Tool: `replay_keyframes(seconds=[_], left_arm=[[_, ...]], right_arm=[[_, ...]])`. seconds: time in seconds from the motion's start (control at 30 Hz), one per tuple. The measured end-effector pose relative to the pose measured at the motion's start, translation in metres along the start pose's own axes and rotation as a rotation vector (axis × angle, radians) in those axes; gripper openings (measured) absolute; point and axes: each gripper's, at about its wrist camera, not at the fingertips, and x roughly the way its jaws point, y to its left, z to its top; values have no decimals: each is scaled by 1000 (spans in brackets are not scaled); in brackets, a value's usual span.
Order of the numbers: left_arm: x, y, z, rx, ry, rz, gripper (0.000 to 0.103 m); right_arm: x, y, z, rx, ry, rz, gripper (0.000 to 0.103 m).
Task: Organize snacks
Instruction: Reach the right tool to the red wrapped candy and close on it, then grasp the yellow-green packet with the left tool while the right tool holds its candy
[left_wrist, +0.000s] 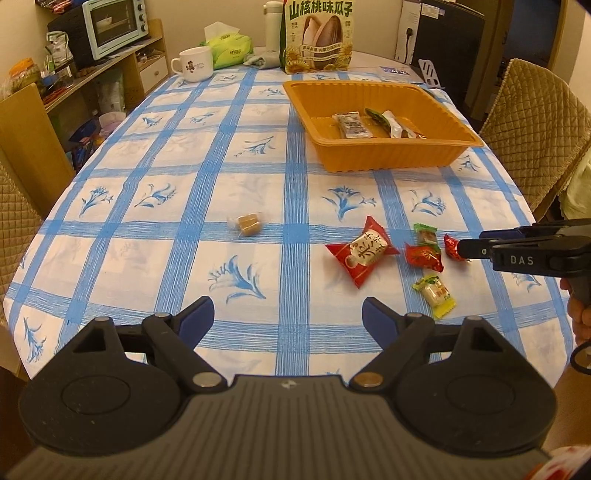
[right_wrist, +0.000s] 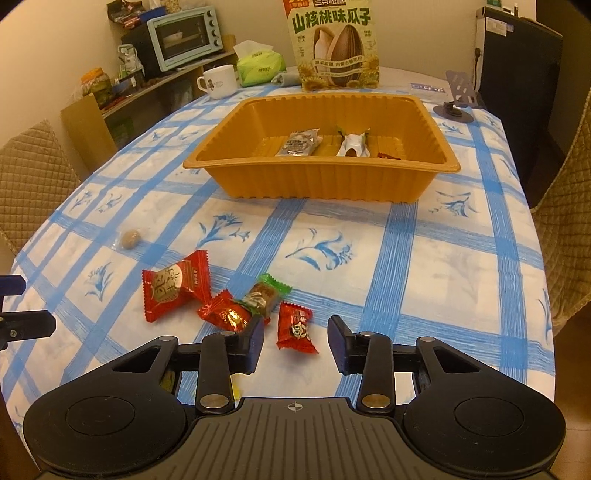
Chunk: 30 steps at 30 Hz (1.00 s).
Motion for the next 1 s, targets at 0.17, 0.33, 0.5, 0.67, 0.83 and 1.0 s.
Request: replay_keyframes(seconds=[0.17, 0.33, 0.5, 0.67, 0.83, 1.0], left_arm=[[6, 0, 2, -15, 13, 5, 84], [10, -1, 5, -22, 20, -2, 84], [16, -9, 6, -14, 31, -30, 81], [23, -25, 6, 6, 49, -77, 80], [33, -48, 7, 39, 73, -137, 78], [45, -69, 6, 36, 115, -198, 73]], right_arm=[[12, -1, 3, -12, 18, 4, 34], [22, -1, 2, -24, 41, 5, 30], [22, -2, -1, -31, 37, 13, 20], [8, -11, 3, 9, 10, 18, 20], [-7, -19, 5, 42, -10, 18, 20], [-17, -30, 1, 81, -7, 8, 20]])
